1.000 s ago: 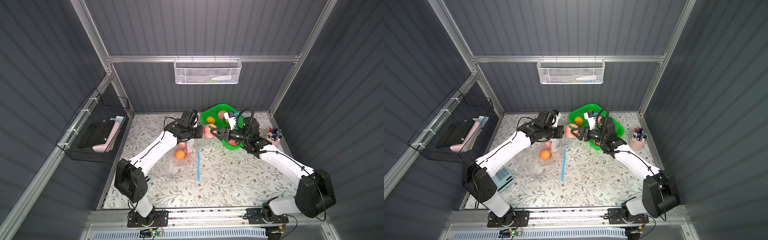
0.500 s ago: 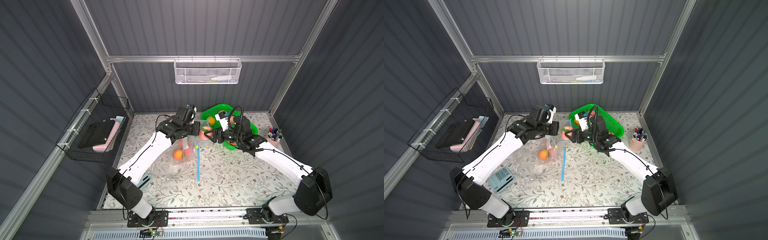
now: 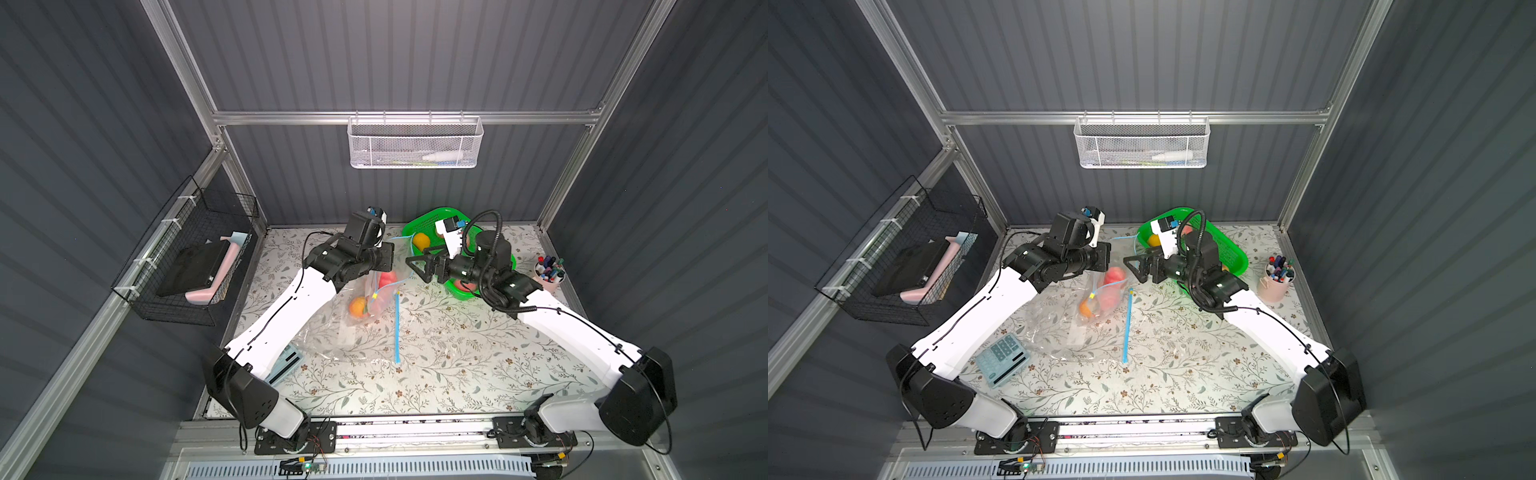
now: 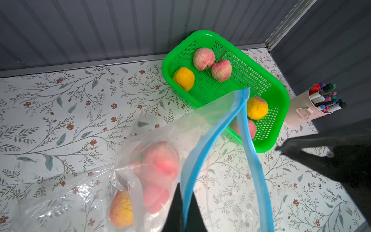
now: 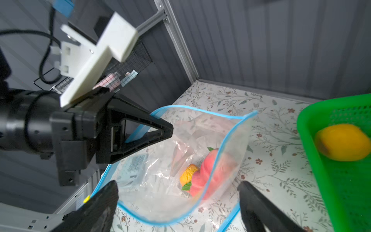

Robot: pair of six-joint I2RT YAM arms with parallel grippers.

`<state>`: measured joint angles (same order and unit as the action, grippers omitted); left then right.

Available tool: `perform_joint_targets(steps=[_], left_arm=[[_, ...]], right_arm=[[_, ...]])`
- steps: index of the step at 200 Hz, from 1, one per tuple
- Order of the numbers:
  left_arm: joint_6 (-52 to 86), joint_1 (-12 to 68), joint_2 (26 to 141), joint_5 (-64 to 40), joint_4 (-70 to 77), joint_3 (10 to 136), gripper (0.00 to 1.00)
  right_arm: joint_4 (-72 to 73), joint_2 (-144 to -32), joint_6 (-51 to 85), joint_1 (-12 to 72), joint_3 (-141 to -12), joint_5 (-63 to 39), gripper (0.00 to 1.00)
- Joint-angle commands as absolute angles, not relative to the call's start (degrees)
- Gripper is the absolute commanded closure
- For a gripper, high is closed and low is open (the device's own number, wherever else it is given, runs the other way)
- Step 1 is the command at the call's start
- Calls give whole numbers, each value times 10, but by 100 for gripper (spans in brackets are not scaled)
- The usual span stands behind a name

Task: Place the peach in a zip-top bag and seal the zipper
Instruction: Place the peach in the zipper food storage bag, then pick up the peach from the basket.

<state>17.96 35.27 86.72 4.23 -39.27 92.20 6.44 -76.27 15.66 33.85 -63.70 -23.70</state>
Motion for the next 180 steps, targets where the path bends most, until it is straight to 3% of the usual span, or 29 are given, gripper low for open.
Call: perform_joint_targets(steps=[1, 25, 68, 89, 126, 180], left_arm=[[176, 355, 832, 88, -401, 906, 100], [174, 354, 816, 129, -417, 902, 100], [199, 352, 777, 126, -420, 905, 96], [207, 350, 777, 69, -413, 919, 95], [211, 351, 809, 61, -449, 952, 95], [224, 350, 834, 46, -446, 939, 96]], right_arm=[[95, -730, 159, 334, -617, -114, 5], [72, -719, 170, 318, -602, -33, 5], [14, -769, 187, 263, -601, 21, 6], [0, -822, 210, 237, -623, 5, 7], [-2, -937, 215, 218, -693, -22, 8], [-39, -1167, 235, 204, -902, -65, 11]])
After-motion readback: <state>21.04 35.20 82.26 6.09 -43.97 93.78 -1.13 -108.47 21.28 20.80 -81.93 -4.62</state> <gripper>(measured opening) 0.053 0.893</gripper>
